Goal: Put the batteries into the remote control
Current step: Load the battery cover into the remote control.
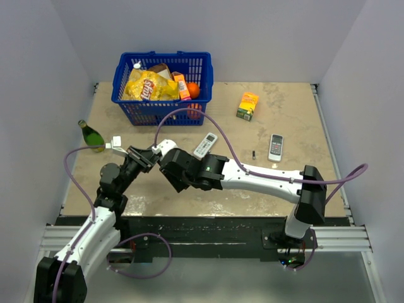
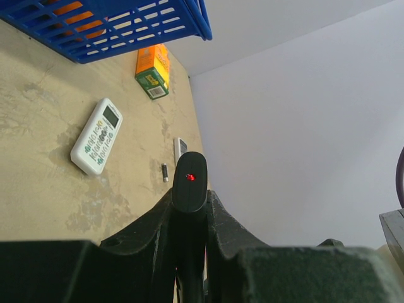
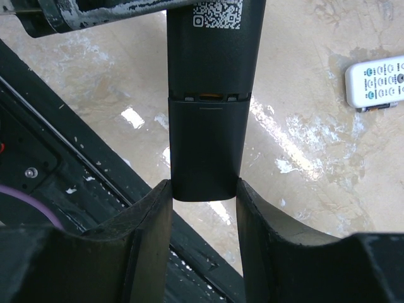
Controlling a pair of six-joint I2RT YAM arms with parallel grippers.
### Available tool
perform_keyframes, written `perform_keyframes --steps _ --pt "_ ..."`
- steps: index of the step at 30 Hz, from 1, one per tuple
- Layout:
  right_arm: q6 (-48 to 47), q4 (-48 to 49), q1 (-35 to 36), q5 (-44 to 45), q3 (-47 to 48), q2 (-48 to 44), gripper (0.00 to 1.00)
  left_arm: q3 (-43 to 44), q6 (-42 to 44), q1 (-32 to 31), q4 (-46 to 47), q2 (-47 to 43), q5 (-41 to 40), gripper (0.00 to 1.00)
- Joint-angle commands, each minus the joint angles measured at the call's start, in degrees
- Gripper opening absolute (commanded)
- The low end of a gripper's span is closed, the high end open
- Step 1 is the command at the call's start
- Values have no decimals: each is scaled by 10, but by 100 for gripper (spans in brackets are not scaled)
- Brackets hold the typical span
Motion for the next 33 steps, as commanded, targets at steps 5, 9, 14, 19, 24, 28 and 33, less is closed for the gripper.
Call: perform_keyframes --steps 5,9,14,19,24,28,33 --pt "-5 -24 3 -3 32 5 38 -11 -25 -2 61 -4 11 0" --pt "-4 -29 3 -3 32 4 41 -12 -25 -2 66 -1 11 0" --pt "-5 -34 3 -7 34 1 43 -16 -26 -2 71 -1 10 0" --pt "-8 -41 2 -8 38 1 47 -21 -29 -2 76 -1 7 0" --pt "-7 -40 2 -8 37 0 50 -22 -34 -2 83 1 9 0" --pt "-8 -38 3 -9 39 0 50 -22 -37 -2 86 2 11 0" --pt "-8 -37 3 -13 44 0 52 -23 -40 -2 89 2 12 0"
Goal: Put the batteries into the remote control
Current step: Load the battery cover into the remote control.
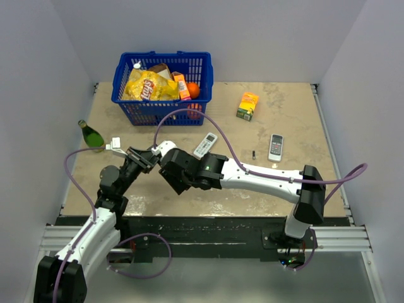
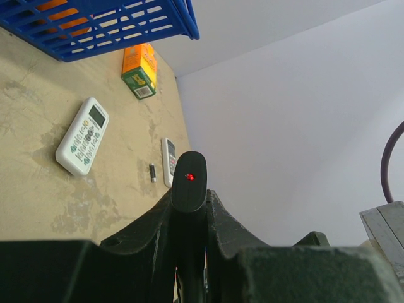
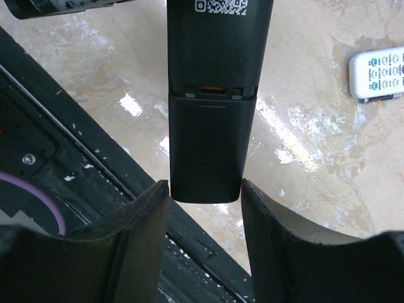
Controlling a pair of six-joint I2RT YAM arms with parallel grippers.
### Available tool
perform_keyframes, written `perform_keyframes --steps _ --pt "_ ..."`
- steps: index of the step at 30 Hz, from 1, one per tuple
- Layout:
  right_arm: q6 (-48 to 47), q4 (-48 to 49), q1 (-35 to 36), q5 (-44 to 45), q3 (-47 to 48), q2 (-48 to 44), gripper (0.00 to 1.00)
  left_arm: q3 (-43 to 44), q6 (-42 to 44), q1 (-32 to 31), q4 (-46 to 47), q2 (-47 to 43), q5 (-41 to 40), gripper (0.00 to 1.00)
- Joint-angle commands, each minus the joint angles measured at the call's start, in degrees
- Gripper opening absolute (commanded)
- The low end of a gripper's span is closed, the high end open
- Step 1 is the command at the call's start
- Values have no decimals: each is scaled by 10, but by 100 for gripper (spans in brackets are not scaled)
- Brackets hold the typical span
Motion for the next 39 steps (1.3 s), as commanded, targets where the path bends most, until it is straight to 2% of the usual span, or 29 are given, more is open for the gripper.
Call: perform_keyframes --steps 1,11,19,23,30,34,39 --pt "-5 -3 1 -3 29 -7 53 -6 -15 -2 46 0 7 0" --pt "-3 -9 0 11 31 -7 61 -7 -20 -2 48 0 5 0" --pt "5 -6 -2 18 30 -25 76 -8 -20 -2 52 2 5 0" --pt "12 13 -15 11 17 -53 78 -9 -19 -2 59 6 11 0" --pt "31 137 -96 -161 -77 -136 77 -12 -33 -2 78 7 19 0" --pt "52 206 -145 -227 -124 -152 77 -12 -55 -2 94 8 28 0" --pt "78 274 -172 -325 -155 -153 78 -10 -80 -2 115 9 40 0"
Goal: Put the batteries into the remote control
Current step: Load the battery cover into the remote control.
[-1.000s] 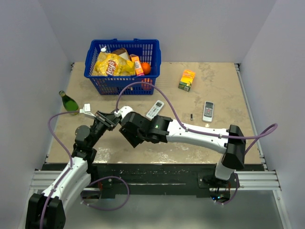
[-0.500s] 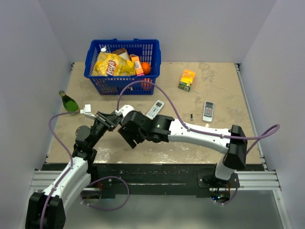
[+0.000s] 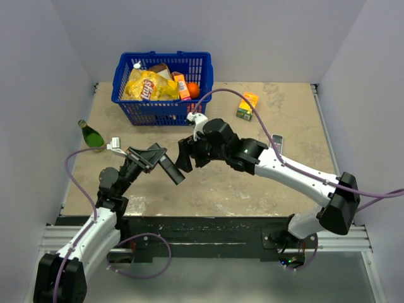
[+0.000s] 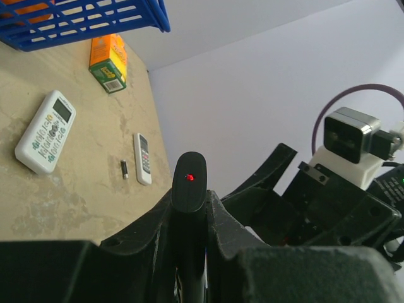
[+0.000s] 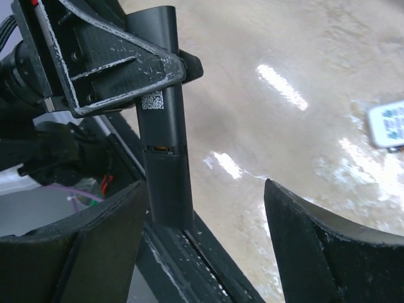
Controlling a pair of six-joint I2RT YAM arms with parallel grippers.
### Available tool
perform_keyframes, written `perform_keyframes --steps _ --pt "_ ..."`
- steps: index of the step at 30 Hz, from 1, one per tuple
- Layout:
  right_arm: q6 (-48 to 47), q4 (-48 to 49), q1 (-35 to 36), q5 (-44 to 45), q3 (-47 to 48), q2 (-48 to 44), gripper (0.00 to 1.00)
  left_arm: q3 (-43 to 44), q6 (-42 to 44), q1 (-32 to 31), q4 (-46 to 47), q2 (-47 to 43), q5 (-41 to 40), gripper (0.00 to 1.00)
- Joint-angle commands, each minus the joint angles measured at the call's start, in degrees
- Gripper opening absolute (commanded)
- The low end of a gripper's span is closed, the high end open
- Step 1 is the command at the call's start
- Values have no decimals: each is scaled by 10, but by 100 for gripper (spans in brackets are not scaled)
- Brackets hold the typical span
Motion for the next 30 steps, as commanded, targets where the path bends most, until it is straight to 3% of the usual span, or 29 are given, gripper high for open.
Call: perform_keyframes --steps 1,10,23,30 --pt "31 95 -13 -115 -25 0 78 0 -35 -2 62 -1 20 0" --pt "56 157 -21 -187 -51 23 72 0 -57 -2 82 -5 30 0" --pt "85 214 -30 -233 -85 43 53 -1 -78 -2 111 -8 41 0" --pt "104 253 -43 -259 -107 37 34 -10 -103 -2 151 -8 43 0"
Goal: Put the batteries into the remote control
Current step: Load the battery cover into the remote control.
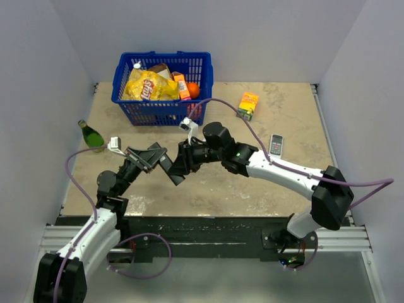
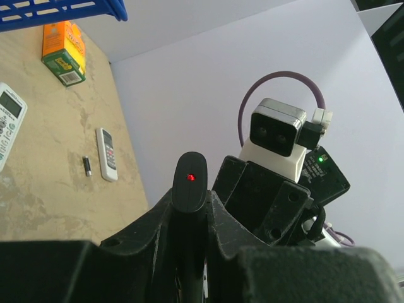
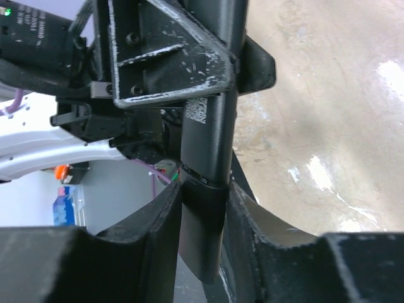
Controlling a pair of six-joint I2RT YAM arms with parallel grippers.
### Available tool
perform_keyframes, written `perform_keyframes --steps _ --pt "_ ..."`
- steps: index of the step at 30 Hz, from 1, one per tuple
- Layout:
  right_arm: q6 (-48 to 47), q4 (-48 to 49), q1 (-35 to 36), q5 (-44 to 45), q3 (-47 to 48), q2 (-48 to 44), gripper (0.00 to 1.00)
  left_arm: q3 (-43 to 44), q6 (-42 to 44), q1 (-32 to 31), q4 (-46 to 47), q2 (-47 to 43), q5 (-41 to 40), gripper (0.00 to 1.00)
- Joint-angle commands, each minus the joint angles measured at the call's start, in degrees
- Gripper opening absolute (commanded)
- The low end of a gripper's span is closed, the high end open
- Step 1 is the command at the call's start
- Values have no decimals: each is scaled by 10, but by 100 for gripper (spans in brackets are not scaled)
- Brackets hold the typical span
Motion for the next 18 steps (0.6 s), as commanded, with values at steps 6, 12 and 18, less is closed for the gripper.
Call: perform_keyframes --steps 6,12,18 --pt "22 53 -22 -24 -32 -9 24 -11 -50 -2 102 -9 10 0" --pt "28 63 -24 -23 -35 -4 22 -4 -54 -2 105 -10 21 0" --pt "29 74 -25 -6 -30 0 21 2 -59 -2 96 -23 28 0"
